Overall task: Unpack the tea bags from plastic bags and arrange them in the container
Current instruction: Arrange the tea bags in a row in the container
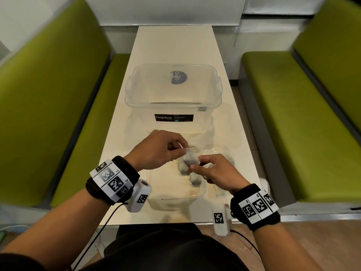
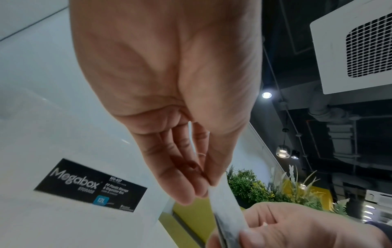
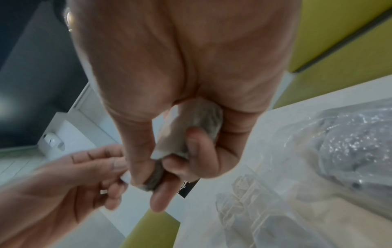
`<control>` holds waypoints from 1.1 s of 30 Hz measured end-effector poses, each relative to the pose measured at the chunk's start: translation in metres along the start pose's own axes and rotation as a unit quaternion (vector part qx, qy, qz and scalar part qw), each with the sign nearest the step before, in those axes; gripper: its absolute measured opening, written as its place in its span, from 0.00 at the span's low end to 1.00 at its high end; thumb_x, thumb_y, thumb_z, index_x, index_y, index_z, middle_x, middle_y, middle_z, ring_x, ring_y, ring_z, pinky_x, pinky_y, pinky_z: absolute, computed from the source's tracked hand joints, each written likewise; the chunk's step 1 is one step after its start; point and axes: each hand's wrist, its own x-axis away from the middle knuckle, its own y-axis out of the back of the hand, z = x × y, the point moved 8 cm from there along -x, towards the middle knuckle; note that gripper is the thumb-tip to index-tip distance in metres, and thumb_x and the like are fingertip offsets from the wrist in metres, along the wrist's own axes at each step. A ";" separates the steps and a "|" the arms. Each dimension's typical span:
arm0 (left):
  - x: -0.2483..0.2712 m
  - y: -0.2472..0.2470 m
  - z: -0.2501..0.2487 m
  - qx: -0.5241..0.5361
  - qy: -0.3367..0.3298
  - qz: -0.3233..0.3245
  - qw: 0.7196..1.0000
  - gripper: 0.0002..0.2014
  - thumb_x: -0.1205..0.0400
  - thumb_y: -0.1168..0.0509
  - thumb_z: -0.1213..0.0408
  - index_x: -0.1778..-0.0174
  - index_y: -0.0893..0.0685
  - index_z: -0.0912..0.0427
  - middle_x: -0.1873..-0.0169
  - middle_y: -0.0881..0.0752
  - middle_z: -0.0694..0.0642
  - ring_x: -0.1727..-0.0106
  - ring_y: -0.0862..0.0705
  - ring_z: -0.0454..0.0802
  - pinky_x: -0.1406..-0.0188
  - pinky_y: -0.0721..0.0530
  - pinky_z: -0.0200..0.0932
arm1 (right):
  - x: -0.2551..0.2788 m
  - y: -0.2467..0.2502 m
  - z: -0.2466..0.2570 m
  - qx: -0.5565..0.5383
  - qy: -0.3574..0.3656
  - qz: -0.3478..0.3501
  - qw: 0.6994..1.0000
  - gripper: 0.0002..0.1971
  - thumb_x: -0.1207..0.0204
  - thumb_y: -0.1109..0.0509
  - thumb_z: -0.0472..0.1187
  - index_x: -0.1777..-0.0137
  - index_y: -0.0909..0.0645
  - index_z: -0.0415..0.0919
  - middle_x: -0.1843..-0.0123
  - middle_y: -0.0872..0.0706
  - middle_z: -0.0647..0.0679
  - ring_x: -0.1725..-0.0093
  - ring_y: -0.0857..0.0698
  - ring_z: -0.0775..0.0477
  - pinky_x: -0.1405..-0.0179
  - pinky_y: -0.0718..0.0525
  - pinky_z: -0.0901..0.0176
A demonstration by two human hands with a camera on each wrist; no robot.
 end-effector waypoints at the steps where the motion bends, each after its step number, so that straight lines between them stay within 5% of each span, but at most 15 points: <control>1: 0.000 0.001 -0.004 -0.014 -0.007 -0.003 1.000 0.03 0.18 0.26 0.59 0.50 0.08 0.48 0.69 0.10 0.40 0.66 0.11 0.45 0.59 0.11 0.43 | 0.000 -0.001 0.002 0.007 0.007 -0.002 1.000 0.09 0.19 0.23 0.38 0.43 0.08 0.35 0.64 0.10 0.53 0.78 0.24 0.62 0.74 0.30 0.72; 6: -0.002 0.003 -0.026 -0.131 -0.065 -0.005 0.989 0.05 0.16 0.29 0.56 0.48 0.09 0.45 0.69 0.11 0.41 0.65 0.13 0.43 0.60 0.17 0.38 | -0.003 -0.002 0.006 0.052 0.040 -0.012 0.998 0.08 0.20 0.22 0.40 0.45 0.07 0.38 0.57 0.07 0.51 0.69 0.17 0.66 0.65 0.27 0.78; 11: -0.003 0.005 -0.035 -0.182 -0.076 0.003 0.980 0.06 0.15 0.31 0.54 0.46 0.09 0.43 0.76 0.16 0.39 0.70 0.17 0.38 0.62 0.18 0.41 | -0.005 -0.001 0.006 0.069 0.047 -0.012 0.996 0.06 0.20 0.22 0.43 0.47 0.07 0.43 0.52 0.05 0.50 0.55 0.12 0.62 0.53 0.23 0.68; 16: -0.001 0.006 -0.036 -0.114 -0.057 0.025 0.992 0.04 0.16 0.29 0.57 0.50 0.10 0.45 0.70 0.10 0.41 0.66 0.14 0.37 0.59 0.15 0.41 | -0.003 -0.003 0.006 -0.029 0.020 0.008 0.999 0.11 0.20 0.23 0.39 0.39 0.10 0.45 0.48 0.07 0.40 0.72 0.25 0.58 0.68 0.29 0.66; 20: 0.004 0.006 -0.039 -0.071 -0.053 0.036 0.995 0.05 0.19 0.29 0.54 0.53 0.09 0.47 0.63 0.07 0.43 0.59 0.10 0.40 0.50 0.10 0.48 | -0.002 -0.006 -0.001 -0.173 -0.037 0.048 0.983 0.16 0.16 0.30 0.38 0.29 0.16 0.40 0.46 0.08 0.37 0.71 0.25 0.51 0.73 0.34 0.58; 23: 0.004 0.006 -0.037 -0.033 -0.034 0.039 0.998 0.07 0.20 0.26 0.50 0.54 0.09 0.48 0.62 0.07 0.43 0.58 0.09 0.40 0.48 0.09 0.47 | -0.002 -0.001 -0.005 -0.221 -0.050 0.036 0.973 0.14 0.16 0.31 0.35 0.33 0.14 0.36 0.52 0.12 0.38 0.71 0.24 0.49 0.75 0.35 0.60; 27: 0.001 0.005 -0.028 -0.046 -0.022 0.039 0.998 0.04 0.20 0.25 0.59 0.51 0.10 0.47 0.62 0.07 0.45 0.58 0.09 0.41 0.47 0.10 0.49 | -0.004 0.006 -0.008 -0.193 -0.038 0.012 0.980 0.12 0.21 0.24 0.32 0.39 0.15 0.34 0.54 0.20 0.40 0.72 0.25 0.52 0.75 0.32 0.61; 31: -0.002 0.004 -0.020 -0.074 -0.006 0.041 0.996 0.14 0.18 0.26 0.57 0.36 0.13 0.46 0.57 0.07 0.43 0.57 0.09 0.35 0.49 0.11 0.40 | -0.002 0.013 -0.003 -0.127 -0.019 -0.027 0.991 0.07 0.24 0.20 0.33 0.49 0.13 0.39 0.58 0.14 0.48 0.73 0.28 0.52 0.73 0.32 0.62; 33: -0.003 0.003 -0.017 -0.089 -0.004 0.039 0.995 0.11 0.17 0.27 0.57 0.39 0.10 0.48 0.59 0.06 0.43 0.60 0.09 0.37 0.53 0.11 0.40 | -0.003 0.017 0.000 -0.074 -0.001 -0.063 0.995 0.08 0.25 0.18 0.35 0.50 0.12 0.40 0.57 0.11 0.50 0.72 0.23 0.57 0.71 0.28 0.66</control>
